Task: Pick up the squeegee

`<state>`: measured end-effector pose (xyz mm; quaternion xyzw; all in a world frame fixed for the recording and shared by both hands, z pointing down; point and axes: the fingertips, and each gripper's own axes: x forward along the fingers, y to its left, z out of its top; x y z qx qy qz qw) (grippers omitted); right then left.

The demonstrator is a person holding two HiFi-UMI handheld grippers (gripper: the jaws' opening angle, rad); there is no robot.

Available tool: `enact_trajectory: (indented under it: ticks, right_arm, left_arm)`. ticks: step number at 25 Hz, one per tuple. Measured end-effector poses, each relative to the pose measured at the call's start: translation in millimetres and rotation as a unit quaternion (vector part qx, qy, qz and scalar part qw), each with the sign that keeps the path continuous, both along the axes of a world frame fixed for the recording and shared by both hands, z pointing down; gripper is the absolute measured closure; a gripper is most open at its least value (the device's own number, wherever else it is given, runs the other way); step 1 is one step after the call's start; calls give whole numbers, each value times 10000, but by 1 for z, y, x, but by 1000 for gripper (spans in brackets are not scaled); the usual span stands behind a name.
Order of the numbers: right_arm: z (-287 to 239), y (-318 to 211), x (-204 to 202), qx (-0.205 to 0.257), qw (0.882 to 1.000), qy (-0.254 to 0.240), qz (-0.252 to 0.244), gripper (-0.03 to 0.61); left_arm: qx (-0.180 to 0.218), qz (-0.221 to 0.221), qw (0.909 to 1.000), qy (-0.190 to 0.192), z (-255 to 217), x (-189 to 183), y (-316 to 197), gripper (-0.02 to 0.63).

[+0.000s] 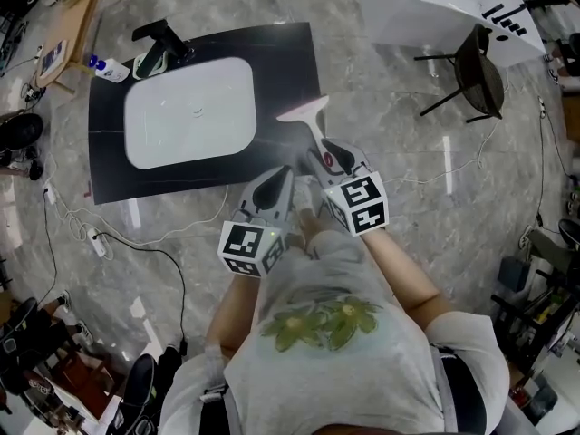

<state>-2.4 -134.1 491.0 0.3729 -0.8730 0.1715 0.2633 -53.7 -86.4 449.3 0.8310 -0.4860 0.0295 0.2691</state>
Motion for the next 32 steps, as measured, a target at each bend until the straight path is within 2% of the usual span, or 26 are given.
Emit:
enact_trajectory:
  ticks: [7, 12, 32]
  right_arm:
    - [21, -15, 2, -208, 9998, 62, 39, 466]
    - [36, -25, 6, -236, 9993, 304, 39, 462]
    - [107, -54, 7, -944, 9923, 770, 245, 443]
  left_arm:
    - [-126, 8, 9999, -59, 10, -1, -12, 604]
    - [-235, 5, 9997, -114, 18, 0, -18, 604]
    - [-646, 62, 9978, -99, 57, -5, -44, 604]
